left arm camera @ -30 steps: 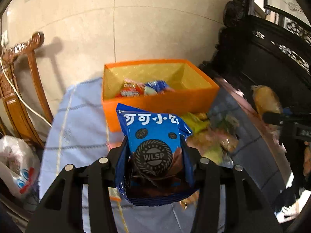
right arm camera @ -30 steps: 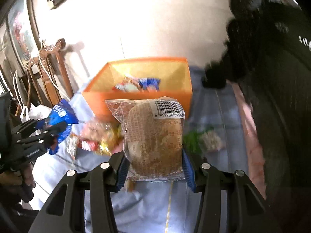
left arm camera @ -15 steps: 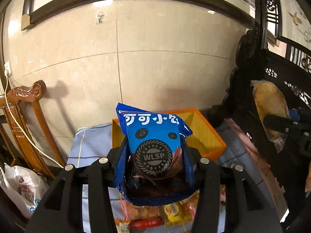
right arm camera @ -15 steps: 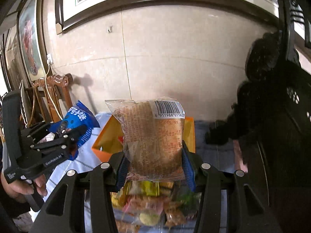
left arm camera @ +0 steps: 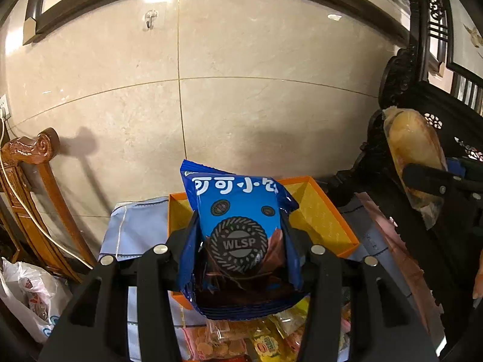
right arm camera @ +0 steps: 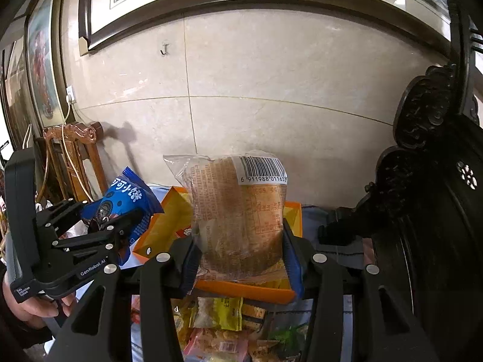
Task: Organize snacks
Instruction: 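Lift the blue bag and bread pack over the orange box and release them inside, then grasp the orange-and-white biscuit pack with the left gripper while the right grasps the pink cookie pack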
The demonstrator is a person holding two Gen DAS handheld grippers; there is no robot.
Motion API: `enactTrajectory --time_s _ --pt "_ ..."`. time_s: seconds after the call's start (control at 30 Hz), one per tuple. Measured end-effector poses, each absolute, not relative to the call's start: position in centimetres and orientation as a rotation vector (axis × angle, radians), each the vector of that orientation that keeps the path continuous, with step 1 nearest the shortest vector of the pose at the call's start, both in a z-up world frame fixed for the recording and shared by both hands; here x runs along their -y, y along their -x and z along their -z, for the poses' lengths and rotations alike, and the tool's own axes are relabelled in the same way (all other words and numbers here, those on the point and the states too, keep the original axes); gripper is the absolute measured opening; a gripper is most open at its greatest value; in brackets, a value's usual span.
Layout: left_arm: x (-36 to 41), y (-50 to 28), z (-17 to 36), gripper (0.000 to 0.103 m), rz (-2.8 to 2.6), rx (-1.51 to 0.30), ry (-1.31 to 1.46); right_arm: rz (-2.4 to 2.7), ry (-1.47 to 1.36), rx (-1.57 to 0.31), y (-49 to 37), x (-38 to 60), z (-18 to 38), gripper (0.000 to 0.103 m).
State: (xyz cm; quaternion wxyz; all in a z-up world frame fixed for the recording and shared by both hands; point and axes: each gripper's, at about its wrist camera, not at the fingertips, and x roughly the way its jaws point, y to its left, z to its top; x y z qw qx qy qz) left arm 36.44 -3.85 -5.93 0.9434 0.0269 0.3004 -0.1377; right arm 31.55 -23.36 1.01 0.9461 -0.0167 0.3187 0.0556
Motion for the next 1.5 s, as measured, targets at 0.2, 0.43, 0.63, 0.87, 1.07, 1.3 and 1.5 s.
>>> enactTrajectory --time_s 0.2,0.43,0.63,0.87,1.07,1.3,1.5 --pt "5.0 -40.2 6.7 0.051 0.279 -0.635 -0.08 -0.126 0.023 -0.665 -35.2 23.3 -0.4 0.049" --pt "2.9 -43.4 9.2 0.092 0.194 -0.705 -0.036 -0.079 0.058 -0.759 -37.7 24.4 3.5 0.068" --pt "-1.8 -39.3 12.8 0.093 0.174 -0.718 -0.059 -0.076 0.018 -0.84 -33.4 25.1 8.4 0.076" --pt "-5.5 -31.9 20.9 0.093 0.207 -0.849 -0.088 -0.098 0.033 -1.033 -27.9 22.7 17.8 0.082" --pt "-7.2 -28.6 26.9 0.093 0.152 -0.928 -0.118 -0.094 0.026 -1.096 -28.0 20.8 20.9 0.085" --pt "-7.0 -28.5 30.0 0.093 0.101 -0.932 -0.158 -0.098 0.105 -1.14 -30.1 18.1 23.3 0.087" --pt "-6.8 -28.8 32.5 0.095 0.091 -0.99 -0.161 -0.078 0.108 -1.174 -31.1 17.5 25.6 0.091"
